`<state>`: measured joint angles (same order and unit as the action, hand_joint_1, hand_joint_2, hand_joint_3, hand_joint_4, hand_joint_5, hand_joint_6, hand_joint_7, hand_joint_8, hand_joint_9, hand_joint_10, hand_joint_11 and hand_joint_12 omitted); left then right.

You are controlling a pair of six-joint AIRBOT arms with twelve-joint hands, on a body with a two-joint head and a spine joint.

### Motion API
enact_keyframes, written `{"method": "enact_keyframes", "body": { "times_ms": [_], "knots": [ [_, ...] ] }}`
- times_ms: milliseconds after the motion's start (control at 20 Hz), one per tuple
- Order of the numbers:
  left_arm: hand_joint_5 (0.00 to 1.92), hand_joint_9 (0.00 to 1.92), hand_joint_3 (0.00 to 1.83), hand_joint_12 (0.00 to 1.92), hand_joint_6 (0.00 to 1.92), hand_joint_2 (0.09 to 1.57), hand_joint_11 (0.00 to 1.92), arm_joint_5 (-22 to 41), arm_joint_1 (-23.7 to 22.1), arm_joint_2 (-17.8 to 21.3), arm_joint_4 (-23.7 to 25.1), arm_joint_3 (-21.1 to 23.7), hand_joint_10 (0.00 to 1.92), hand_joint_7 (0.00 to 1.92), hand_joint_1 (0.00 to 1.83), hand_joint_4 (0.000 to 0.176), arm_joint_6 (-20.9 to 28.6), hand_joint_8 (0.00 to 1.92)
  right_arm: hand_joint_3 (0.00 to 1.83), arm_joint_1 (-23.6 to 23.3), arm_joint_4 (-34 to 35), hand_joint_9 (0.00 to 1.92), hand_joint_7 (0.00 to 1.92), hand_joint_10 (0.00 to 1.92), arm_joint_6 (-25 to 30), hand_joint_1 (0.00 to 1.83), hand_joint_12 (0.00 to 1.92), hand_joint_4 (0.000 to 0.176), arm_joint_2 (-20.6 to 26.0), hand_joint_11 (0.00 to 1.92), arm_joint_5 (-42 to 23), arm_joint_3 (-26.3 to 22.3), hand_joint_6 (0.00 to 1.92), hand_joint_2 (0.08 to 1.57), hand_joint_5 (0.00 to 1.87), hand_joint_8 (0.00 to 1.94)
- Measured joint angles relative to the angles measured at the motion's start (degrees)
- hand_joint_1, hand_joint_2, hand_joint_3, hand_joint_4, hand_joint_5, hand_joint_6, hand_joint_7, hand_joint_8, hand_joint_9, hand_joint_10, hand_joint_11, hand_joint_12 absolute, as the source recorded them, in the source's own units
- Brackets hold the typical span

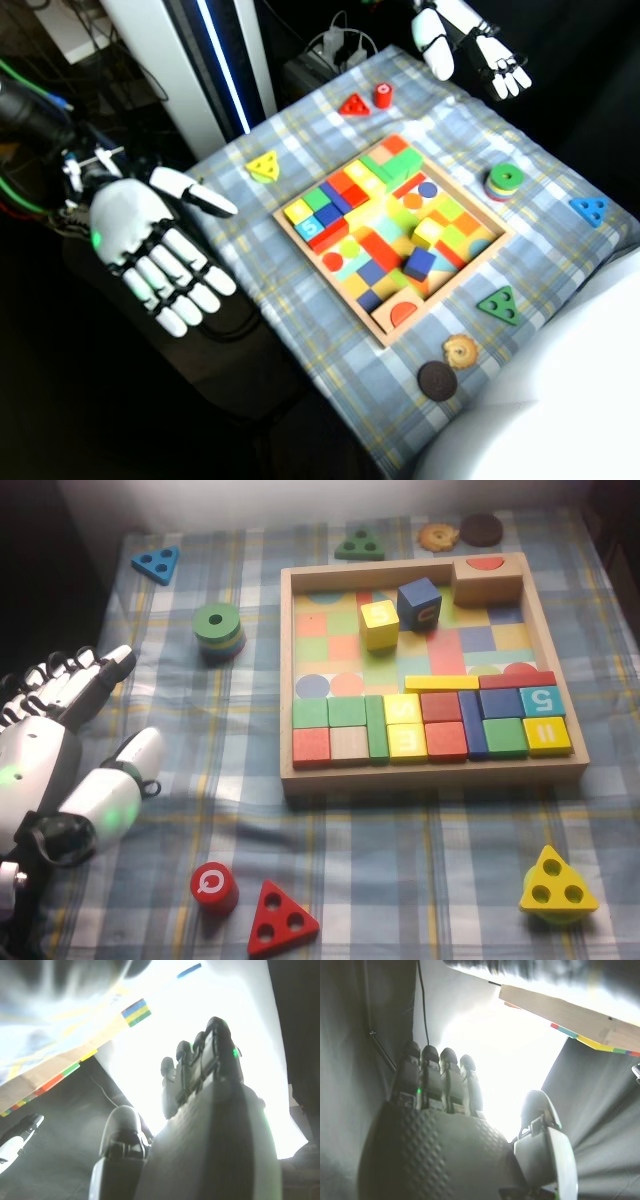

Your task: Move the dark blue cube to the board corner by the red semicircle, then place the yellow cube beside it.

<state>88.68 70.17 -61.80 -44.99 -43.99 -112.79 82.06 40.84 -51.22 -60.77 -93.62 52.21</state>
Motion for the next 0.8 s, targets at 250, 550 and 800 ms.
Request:
{"method": "enact_keyframes", "body": {
  "times_ms": [250, 550, 800],
  "knots": [
    [0.28, 0.13, 0.0, 0.0, 0.01, 1.41, 0.0, -0.48, -0.57, 0.07, 0.07, 0.0, 0.01, 0.17, 0.46, 0.047, 0.02, 0.0, 0.0, 0.0, -3.23, 0.14, 0.28, 0.0, -0.07, 0.0, 0.14, 0.047, 2.62, 0.0, 0.57, 0.0, 0.0, 1.14, 0.38, 0.0],
    [0.27, 0.12, 0.0, 0.0, 0.01, 1.42, 0.0, -0.74, -0.61, 0.07, 0.09, -0.31, 0.01, 0.16, 0.45, 0.063, 0.0, 0.0, 0.02, -5.9, -14.08, 0.07, 0.19, 0.01, 5.7, 0.0, 0.0, 0.036, 8.04, 0.0, 6.73, 6.69, 0.01, 1.26, 0.31, 0.01],
    [0.28, 0.13, 0.0, 0.0, 0.0, 1.42, 0.0, -1.2, -0.15, 0.0, 0.02, -0.28, 0.01, 0.17, 0.46, 0.07, 0.07, 0.01, 0.01, -18.95, -31.41, 0.05, 0.2, 0.01, 12.11, 0.0, 0.13, 0.085, 7.5, 0.0, 25.05, 14.47, 0.0, 1.15, 0.44, 0.0]
  ]
}}
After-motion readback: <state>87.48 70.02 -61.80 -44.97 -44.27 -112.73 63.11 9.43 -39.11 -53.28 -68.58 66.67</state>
